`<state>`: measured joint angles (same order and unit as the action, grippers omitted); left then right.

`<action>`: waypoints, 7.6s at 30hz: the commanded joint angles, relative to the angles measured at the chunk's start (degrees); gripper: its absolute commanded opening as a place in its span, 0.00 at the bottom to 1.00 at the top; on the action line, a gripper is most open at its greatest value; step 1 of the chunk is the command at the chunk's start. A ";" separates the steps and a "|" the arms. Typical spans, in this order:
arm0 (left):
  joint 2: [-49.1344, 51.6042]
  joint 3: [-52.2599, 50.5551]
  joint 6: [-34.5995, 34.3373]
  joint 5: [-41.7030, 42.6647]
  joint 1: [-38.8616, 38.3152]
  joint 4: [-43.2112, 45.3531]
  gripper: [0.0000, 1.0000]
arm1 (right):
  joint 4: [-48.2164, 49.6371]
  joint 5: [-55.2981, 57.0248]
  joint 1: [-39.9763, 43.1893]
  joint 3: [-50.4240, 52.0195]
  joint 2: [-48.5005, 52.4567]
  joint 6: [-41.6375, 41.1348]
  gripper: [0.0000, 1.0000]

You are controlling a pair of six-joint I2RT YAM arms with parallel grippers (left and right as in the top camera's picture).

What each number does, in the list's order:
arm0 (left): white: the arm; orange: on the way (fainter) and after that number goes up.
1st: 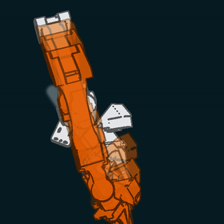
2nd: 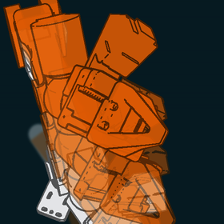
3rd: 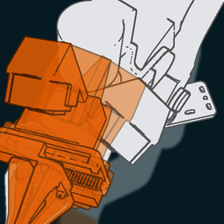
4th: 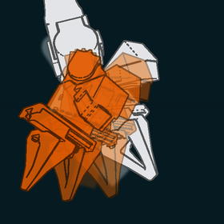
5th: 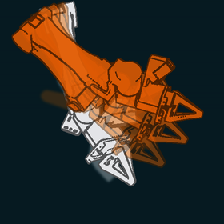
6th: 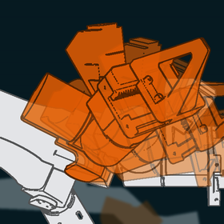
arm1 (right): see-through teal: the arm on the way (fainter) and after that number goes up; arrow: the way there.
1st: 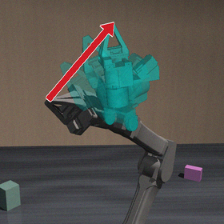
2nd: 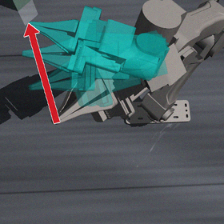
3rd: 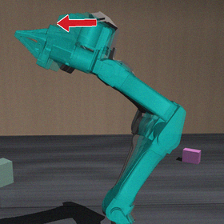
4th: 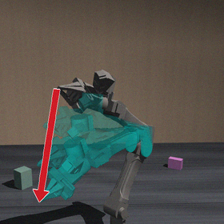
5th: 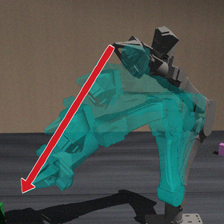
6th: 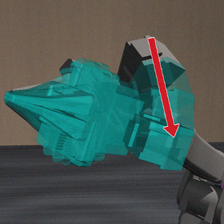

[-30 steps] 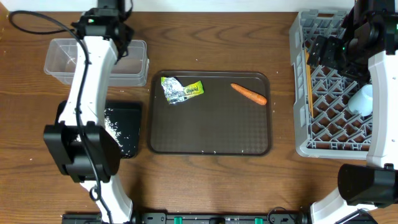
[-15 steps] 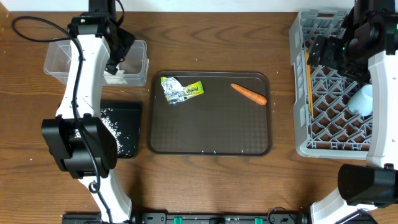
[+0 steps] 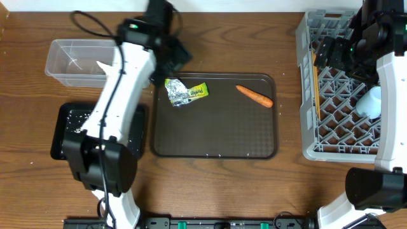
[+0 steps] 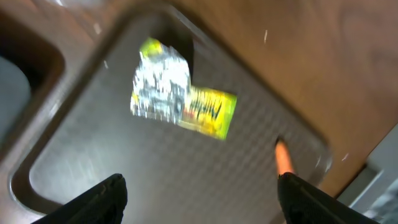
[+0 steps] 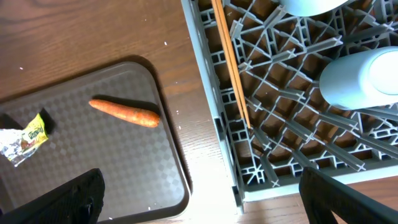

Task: Sort waste into correct bins and load items into the dishwasher rack
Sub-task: 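Move the left gripper to the foil wrapper on the tray, then close the left gripper on the foil and yellow wrapper, then carry the foil wrapper to the clear bin and release it, then reach the left gripper across the brown tray to the carrot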

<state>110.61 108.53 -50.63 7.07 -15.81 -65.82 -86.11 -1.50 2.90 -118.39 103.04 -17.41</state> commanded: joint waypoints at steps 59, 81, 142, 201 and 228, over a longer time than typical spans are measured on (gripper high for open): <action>6.64 -22.93 -28.39 -7.69 -8.37 26.91 0.99 | -0.07 -0.04 0.04 0.04 0.26 -0.57 0.99; 10.10 -22.93 -29.14 -6.91 -8.48 30.27 0.52 | -0.07 -0.04 0.04 0.04 0.26 -0.57 0.99; -7.61 -22.91 -1.42 -17.94 15.91 35.08 0.88 | -0.07 -0.04 0.04 0.04 0.26 -0.57 0.99; 5.35 -22.16 -29.16 3.08 -22.05 48.13 1.00 | -0.07 -0.04 0.04 0.04 0.26 -0.57 0.99; 11.93 -22.05 -28.94 -2.43 -23.52 54.27 0.83 | -0.07 -0.04 0.04 0.04 0.26 -0.57 0.99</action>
<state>120.92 85.73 -79.66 6.42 -39.05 -12.45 -86.11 -1.52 2.90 -118.39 103.04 -17.41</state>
